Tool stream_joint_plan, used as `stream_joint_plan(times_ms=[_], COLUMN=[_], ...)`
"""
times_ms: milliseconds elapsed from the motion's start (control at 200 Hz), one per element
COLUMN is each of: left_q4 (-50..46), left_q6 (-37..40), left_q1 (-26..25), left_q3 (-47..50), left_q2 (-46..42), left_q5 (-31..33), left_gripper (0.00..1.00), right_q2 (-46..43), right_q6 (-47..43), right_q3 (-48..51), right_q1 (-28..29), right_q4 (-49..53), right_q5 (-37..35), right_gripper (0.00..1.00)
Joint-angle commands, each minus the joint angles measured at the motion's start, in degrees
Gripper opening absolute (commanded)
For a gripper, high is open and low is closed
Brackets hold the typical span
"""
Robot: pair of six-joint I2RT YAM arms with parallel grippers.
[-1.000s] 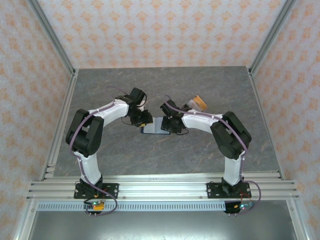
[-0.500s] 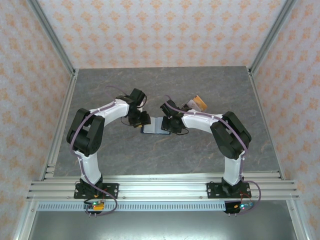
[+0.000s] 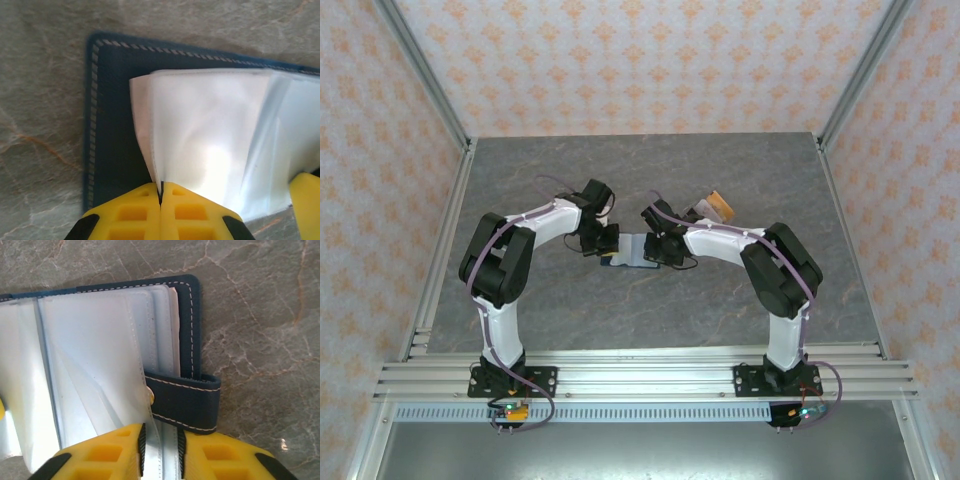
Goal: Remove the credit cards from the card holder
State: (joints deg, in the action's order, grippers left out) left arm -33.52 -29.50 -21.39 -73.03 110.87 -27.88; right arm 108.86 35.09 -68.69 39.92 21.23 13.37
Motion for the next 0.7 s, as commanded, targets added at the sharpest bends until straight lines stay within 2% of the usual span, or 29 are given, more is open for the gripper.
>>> stream_joint_plan(times_ms=[0, 140, 290, 370, 480, 591, 691], left_q4=[2.37, 3.03, 1.34, 0.29, -1.29, -3.52, -5.4], left_q6=[-0.08, -0.14, -0.37, -0.56, -0.56, -0.51, 0.03], left_q1=[-0.72, -1.0, -1.0, -0.89, -0.54, 0.69, 2.34], left_q3=[0.91, 1.18, 0.71, 0.62, 1.04, 1.66, 2.66], left_q2=[-0.23, 0.01, -0.76, -3.37, -7.85, -13.04, -18.36], left_q5=[-3.77, -5.17, -2.94, -1.55, 0.54, 3.55, 8.87], left_gripper=[0.0, 0.0, 0.02, 0.12, 0.34, 0.48, 0.63], right_q2=[1.98, 2.15, 0.96, -1.7, -7.32, -13.87, -20.16], right_q6=[-0.71, -1.05, -1.83, -2.7, -3.77, -5.22, -6.38], right_q3=[1.45, 1.06, 0.48, 0.65, 1.49, 2.06, 2.33], right_q1=[0.18, 0.2, 0.2, 0.17, 0.09, -0.06, -0.45], right_q4=[-1.4, -1.72, -0.6, 0.09, 1.1, 3.27, 6.56], right_q5=[2.34, 2.88, 1.79, 0.69, -1.35, -6.29, -15.38], right_gripper=[0.21, 0.19, 0.2, 0.22, 0.3, 0.45, 0.6])
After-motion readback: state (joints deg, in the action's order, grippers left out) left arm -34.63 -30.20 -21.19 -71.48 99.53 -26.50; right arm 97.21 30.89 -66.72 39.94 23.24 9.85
